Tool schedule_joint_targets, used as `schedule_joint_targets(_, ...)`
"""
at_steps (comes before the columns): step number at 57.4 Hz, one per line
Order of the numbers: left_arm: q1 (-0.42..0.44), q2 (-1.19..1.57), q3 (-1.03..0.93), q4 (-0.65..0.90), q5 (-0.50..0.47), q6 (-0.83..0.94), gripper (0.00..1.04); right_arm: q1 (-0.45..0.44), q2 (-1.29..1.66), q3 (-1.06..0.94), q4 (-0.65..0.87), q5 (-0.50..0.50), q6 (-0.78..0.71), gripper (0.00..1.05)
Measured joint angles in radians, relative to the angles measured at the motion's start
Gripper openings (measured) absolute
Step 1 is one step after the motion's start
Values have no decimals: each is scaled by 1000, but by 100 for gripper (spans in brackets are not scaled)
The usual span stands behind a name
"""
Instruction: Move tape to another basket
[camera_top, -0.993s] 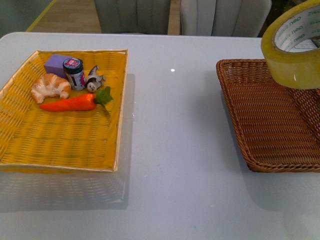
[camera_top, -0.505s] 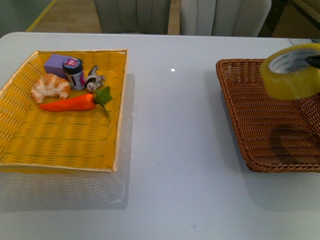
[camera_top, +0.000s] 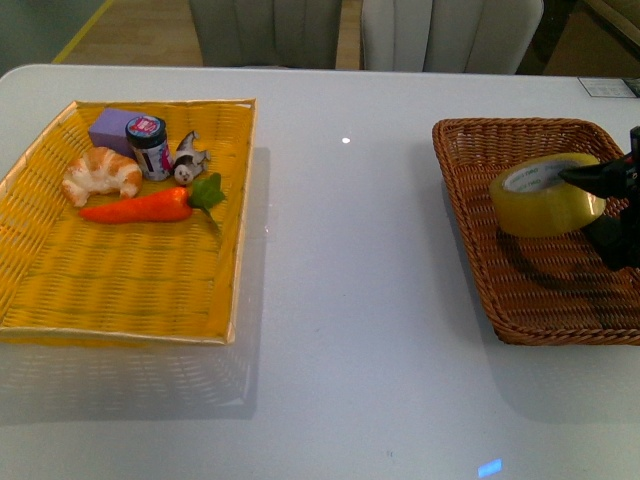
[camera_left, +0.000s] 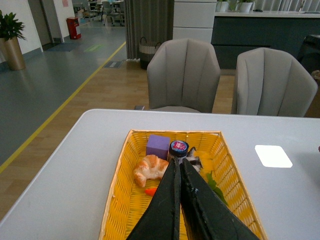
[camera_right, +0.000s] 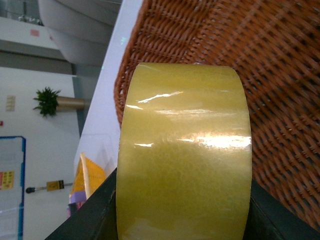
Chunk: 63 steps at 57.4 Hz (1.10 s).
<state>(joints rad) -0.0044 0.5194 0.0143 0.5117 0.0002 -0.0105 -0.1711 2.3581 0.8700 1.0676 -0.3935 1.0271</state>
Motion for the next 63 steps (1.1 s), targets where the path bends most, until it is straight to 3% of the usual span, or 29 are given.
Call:
schedule_joint_targets(20,0,-168,0,-161,0,0,2,-3,24,32,-89,33,7,48)
schedule_joint_targets(33,0,-249,0,-242,0,0,2,-35,12,-55,-75,44,-11,87)
schedule_joint_targets(38,0,-277,0,-266,0,0,2,-46,-43,-101,-53,33,-23,97)
schedule_joint_targets(54,0,-345,0,-337,0,0,2,-101,-341,-270,-23,-43,-67,96)
schedule_joint_targets(59,0,-461,0,-486,0,0,2,-121,-470,-340,-37,-69,-89,96)
schedule_joint_targets(63,0,-500,0,-505,0,1,2,-138,-587,-400,-64,-83,-114,96)
